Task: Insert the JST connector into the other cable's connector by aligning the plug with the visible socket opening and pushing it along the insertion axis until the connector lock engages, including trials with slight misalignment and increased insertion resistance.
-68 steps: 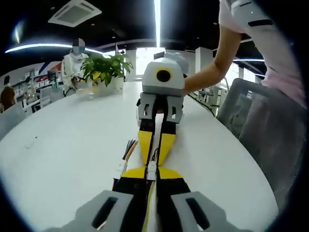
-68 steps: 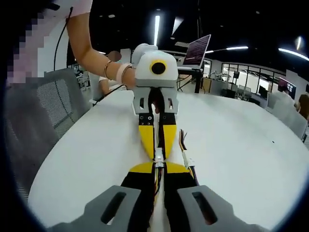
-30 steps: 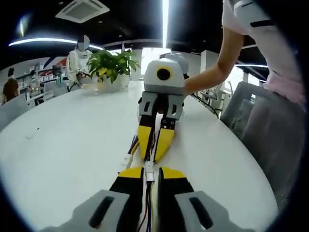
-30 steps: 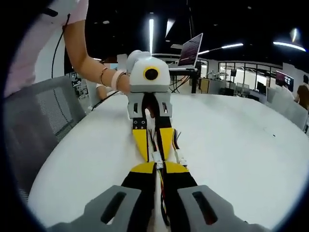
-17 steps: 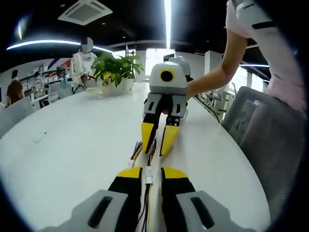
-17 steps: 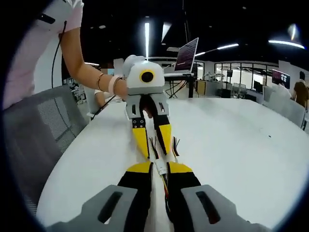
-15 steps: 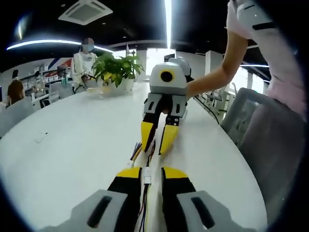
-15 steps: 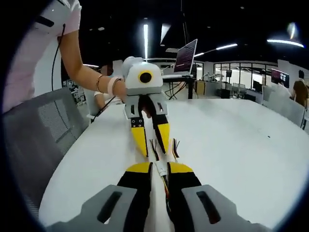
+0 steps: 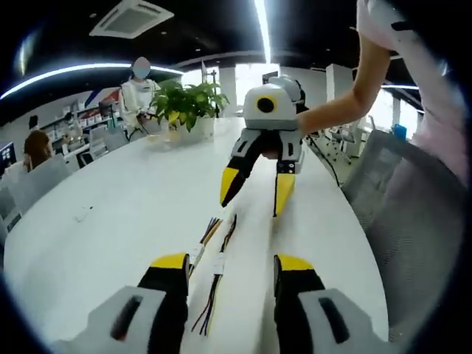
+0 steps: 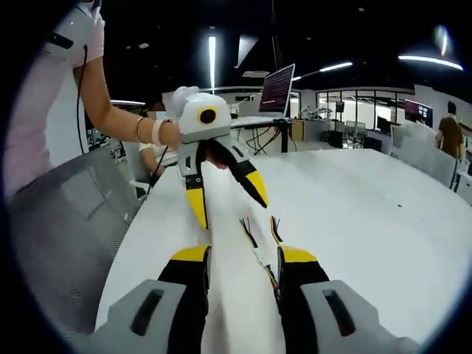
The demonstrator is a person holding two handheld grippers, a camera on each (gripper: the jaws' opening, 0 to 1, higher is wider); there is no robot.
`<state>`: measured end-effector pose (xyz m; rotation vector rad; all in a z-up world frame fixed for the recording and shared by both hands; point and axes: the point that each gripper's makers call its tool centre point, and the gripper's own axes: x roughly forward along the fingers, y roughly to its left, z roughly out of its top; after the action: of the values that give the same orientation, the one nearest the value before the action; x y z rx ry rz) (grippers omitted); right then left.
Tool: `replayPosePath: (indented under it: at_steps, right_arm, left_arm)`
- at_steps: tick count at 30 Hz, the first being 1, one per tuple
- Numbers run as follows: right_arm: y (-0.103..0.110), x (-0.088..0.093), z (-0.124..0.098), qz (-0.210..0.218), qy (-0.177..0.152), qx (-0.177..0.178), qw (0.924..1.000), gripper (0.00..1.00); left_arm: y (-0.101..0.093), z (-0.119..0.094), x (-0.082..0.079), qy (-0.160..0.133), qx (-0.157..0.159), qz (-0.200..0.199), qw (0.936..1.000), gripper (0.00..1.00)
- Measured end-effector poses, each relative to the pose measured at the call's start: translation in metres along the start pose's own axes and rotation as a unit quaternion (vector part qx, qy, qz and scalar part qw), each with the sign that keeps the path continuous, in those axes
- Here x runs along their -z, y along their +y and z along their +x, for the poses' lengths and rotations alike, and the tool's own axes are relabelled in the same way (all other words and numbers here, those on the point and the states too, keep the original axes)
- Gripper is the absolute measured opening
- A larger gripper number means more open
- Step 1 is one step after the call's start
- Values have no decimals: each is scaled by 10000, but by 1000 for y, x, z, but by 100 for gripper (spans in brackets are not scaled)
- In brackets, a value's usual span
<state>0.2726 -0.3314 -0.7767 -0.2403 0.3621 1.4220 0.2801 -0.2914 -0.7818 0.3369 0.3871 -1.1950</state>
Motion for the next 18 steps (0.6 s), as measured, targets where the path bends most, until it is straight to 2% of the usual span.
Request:
replayPosePath:
  at_steps: [2, 3, 5, 13, 18]
  right_arm:
    - [3, -2, -4, -70, 58, 97, 9999, 38]
    - [3, 2, -9, -248, 305, 229, 9990, 39]
    - [11, 2, -11, -235, 328, 217, 9989, 45]
    - [24, 0, -26, 49, 353, 397, 9986, 57]
    - [21, -5, -30, 207, 356, 732, 9965, 76]
  left_arm:
    - [-2, -4, 0, 60, -109, -134, 9998, 57]
    - [-3, -6, 1, 78, -130, -123, 9998, 60]
    - [-7, -12, 3, 147, -217, -151, 9995, 65]
    - [-23, -39, 4, 317, -471, -370, 9977, 70]
    - [-25, -50, 6, 429, -775, -651, 9939, 73]
